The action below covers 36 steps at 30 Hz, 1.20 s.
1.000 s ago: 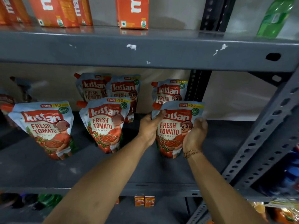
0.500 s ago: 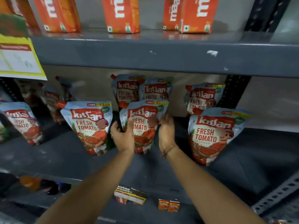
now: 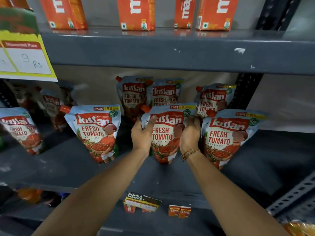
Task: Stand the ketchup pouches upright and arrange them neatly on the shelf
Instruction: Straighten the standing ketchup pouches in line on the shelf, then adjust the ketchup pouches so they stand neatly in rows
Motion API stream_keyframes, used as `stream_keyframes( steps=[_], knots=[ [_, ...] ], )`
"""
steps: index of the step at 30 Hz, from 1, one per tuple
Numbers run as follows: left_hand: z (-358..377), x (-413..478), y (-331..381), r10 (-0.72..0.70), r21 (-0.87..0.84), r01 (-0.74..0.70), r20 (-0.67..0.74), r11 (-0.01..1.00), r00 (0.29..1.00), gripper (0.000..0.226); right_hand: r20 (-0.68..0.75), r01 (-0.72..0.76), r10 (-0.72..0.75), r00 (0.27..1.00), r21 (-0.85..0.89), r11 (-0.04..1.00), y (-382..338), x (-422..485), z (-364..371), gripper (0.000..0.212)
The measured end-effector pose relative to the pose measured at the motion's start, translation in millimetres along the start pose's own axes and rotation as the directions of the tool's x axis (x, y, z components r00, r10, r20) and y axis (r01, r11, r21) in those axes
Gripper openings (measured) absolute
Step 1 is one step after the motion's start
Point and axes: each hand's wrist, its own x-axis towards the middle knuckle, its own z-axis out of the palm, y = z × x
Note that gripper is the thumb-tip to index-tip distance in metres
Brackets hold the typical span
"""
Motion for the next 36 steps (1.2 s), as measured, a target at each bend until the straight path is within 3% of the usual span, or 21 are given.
stream_keyframes(
  steps=[4, 6, 8, 9, 10, 12, 14, 16, 18, 21, 25, 28, 36],
  knots=[
    [-5, -4, 3, -0.006, 0.049, 0.005, 0.030, 0.999, 1.000, 0.007, -0.054, -0.023, 0.022, 0.998, -0.005, 1.000, 5, -10, -3, 0.022],
    [-15, -11, -1, -0.015, 0.143, 0.013, 0.012, 0.990, 1.000, 0.017, -0.198, -0.035, 0.003, 0.980, -0.161, 0.986, 19, -28, -5, 0.026],
    [-31, -19, -17, 0.009, 0.279, 0.036, -0.158, 0.960, 0.987, 0.029, -0.386, -0.106, -0.056, 0.921, -0.387, 0.916, 42, -50, -8, 0.031],
    [-42, -22, -25, 0.006, 0.279, 0.087, -0.316, 0.956, 0.949, 0.038, -0.398, -0.104, -0.081, 0.914, -0.423, 0.900, 55, -64, -6, 0.030],
    [-52, -26, -29, -0.037, 0.229, 0.167, -0.481, 0.959, 0.876, 0.044, -0.305, -0.040, -0.096, 0.947, -0.410, 0.911, 63, -79, -2, 0.025],
    [-80, -23, -27, -0.151, 0.097, 0.322, -0.734, 0.942, 0.662, 0.054, 0.058, 0.083, -0.069, 0.996, -0.317, 0.945, 77, -104, 21, 0.021],
    [-107, -10, -15, -0.199, 0.043, 0.385, -0.800, 0.922, 0.566, 0.062, 0.307, 0.100, -0.014, 0.952, -0.267, 0.958, 82, -109, 51, 0.016],
    [-132, 11, -2, -0.108, 0.109, 0.293, -0.764, 0.950, 0.636, 0.073, 0.358, 0.051, 0.058, 0.932, -0.287, 0.957, 86, -96, 82, 0.025],
    [-158, 34, 8, 0.009, 0.144, 0.094, -0.591, 0.985, 0.807, 0.079, 0.360, -0.058, 0.156, 0.920, -0.269, 0.961, 86, -85, 113, 0.035],
    [-175, 57, 28, 0.055, 0.162, 0.000, -0.332, 0.987, 0.942, 0.034, 0.320, -0.130, 0.192, 0.928, -0.203, 0.970, 91, -78, 142, 0.020],
    [-164, 66, 33, -0.012, 0.080, 0.025, -0.164, 0.996, 0.986, 0.017, 0.136, -0.126, 0.136, 0.981, -0.079, 0.989, 90, -76, 146, 0.027],
    [-148, 64, 26, -0.055, 0.071, 0.062, -0.095, 0.996, 0.994, 0.024, 0.011, -0.056, 0.056, 0.998, -0.026, 0.998, 83, -71, 142, 0.027],
    [-138, 56, 27, -0.136, 0.045, 0.138, -0.053, 0.989, 0.989, 0.033, -0.006, -0.032, 0.031, 0.999, -0.108, 0.994, 71, -79, 131, 0.031]
  ],
)
